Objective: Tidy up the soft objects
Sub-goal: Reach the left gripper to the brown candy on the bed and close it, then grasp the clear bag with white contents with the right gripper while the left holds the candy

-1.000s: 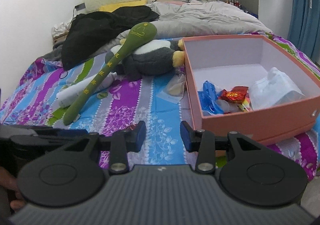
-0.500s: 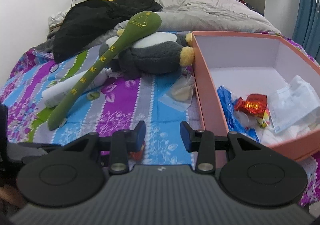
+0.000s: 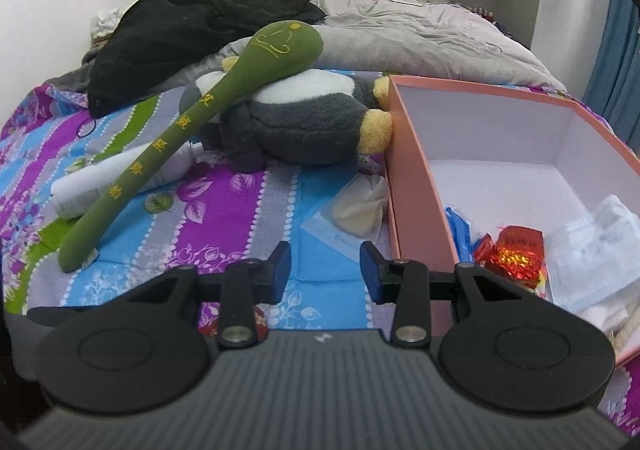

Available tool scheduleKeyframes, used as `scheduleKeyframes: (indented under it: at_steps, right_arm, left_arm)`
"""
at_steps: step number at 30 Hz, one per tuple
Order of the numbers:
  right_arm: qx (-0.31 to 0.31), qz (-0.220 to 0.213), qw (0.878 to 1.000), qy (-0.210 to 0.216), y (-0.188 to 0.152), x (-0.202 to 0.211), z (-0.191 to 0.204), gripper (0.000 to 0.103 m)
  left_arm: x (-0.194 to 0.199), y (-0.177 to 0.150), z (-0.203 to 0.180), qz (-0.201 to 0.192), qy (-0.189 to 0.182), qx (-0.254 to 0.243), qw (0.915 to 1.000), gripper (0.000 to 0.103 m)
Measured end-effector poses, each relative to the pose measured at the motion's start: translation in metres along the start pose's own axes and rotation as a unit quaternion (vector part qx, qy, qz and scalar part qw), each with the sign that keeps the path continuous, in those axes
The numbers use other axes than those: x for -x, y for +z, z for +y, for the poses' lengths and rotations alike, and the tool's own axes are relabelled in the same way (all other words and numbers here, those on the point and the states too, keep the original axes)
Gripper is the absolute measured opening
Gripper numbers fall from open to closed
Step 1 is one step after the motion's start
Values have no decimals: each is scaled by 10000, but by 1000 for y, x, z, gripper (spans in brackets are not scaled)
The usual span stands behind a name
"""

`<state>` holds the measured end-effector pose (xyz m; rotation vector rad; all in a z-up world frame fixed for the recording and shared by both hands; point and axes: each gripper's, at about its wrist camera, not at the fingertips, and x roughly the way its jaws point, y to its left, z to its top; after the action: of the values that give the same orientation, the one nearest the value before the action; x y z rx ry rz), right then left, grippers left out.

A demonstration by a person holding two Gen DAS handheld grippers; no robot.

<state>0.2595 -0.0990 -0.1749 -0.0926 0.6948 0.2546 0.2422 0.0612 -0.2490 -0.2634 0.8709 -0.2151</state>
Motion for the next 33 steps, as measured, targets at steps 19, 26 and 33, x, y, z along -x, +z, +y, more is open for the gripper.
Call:
scheduleKeyframes:
  at_steps: [19,26,33]
  right_arm:
    - [-116,255,9967,-764,12,-76,33,41]
    - [-706,40,9868,-1454,7,-106,34,62]
    - [-772,-2,9780,-1938,7,-140,38,61]
  left_arm:
    - [26,6,38,-525,512,458,9963,45]
    - [36,10,53,-742,720,662,9924,45]
    - [38,8,58,-756,773,723,9915,45]
